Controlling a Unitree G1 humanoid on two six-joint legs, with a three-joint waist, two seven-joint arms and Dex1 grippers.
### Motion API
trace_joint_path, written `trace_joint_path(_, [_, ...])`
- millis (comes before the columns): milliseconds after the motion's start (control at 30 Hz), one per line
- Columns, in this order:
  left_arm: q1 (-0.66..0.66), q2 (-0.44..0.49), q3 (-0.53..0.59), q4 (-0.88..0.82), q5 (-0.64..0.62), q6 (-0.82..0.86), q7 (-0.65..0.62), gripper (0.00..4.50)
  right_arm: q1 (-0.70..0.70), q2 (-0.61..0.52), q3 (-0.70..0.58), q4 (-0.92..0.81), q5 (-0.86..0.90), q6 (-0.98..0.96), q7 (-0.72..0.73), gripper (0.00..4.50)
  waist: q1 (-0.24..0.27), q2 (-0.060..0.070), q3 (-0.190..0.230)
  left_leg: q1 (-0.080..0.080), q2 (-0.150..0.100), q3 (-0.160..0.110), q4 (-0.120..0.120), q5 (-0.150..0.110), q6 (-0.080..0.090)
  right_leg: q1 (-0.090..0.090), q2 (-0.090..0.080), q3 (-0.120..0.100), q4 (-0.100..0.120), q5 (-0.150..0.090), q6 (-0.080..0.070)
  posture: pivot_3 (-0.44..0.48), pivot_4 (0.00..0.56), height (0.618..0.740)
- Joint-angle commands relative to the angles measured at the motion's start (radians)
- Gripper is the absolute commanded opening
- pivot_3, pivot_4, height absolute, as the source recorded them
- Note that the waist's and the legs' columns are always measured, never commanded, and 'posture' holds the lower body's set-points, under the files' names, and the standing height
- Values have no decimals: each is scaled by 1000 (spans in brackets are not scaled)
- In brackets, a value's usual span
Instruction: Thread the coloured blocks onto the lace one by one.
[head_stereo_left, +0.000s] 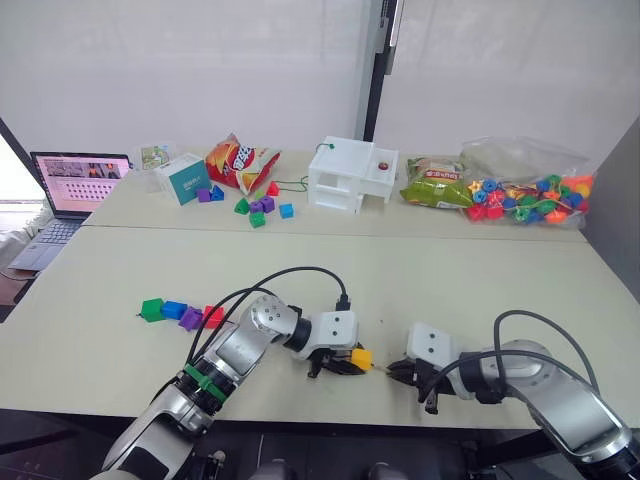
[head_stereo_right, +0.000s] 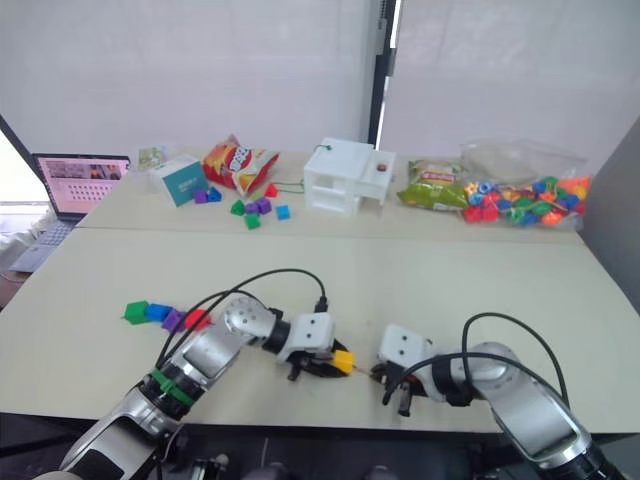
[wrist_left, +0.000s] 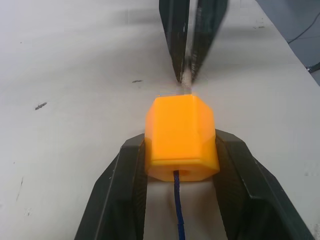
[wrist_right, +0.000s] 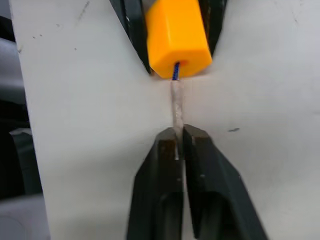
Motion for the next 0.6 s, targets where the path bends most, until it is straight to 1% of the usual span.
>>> trace_joint_path(33, [11, 14, 30, -49, -18, 15, -2, 1312, -3, -21, -13, 47, -27, -7, -13, 0, 0, 0, 0, 0, 0, 0, 0, 0, 0, 0, 0, 0, 0, 0, 0, 0, 150, 740])
trace_joint_path(133, [34, 46, 64, -85, -34, 40, 1, 1312, -24, -4, 3, 43, -18, -7, -13, 0, -2, 0, 0, 0, 0, 0, 0, 0, 0, 0, 0, 0, 0, 0, 0, 0, 150, 740])
trace_joint_path(300, [77, 172, 139, -106, -49, 39, -20, 1312, -57, 13, 17, 19, -2, 13, -7, 0, -5, 0, 0, 0, 1, 0, -1, 0, 0, -2, 1, 0, 1, 0, 0, 0, 150, 740])
trace_joint_path(333, [87, 218, 165, -87, -52, 23, -35, 1312, -66, 15, 17, 14, 1, 17, -4, 0, -5, 0, 0, 0, 1, 0, -1, 0, 0, -2, 1, 1, 1, 0, 0, 0, 150, 740])
trace_joint_path(433, [127, 411, 250, 45, -40, -60, -90, 1312, -89, 12, 25, 1, 9, 22, 12, 0, -16, 0, 0, 0, 1, 0, -2, 0, 0, -2, 1, 1, 1, 0, -1, 0, 150, 740])
trace_joint_path(500, [143, 482, 272, 117, -33, -109, -99, 1312, -99, 12, 33, 6, 8, 21, 16, 0, -22, 0, 0, 1, 2, 0, -3, 0, 0, -3, 1, 1, 1, -1, -2, 0, 150, 740])
trace_joint_path(567, [151, 525, 285, 180, -25, -154, -105, 1312, -105, 13, 38, 9, 7, 20, 19, 0, -25, 1, 0, 2, 2, 0, -5, 0, 0, -3, 1, 1, 1, -2, -3, 0, 150, 740])
trace_joint_path(600, [152, 557, 291, 243, -2, -203, -102, 1312, -110, 14, 44, 10, 6, 20, 22, 0, -25, 2, 0, 3, 2, 0, -5, 0, 0, -3, 0, 1, 2, -2, -3, 0, 150, 740])
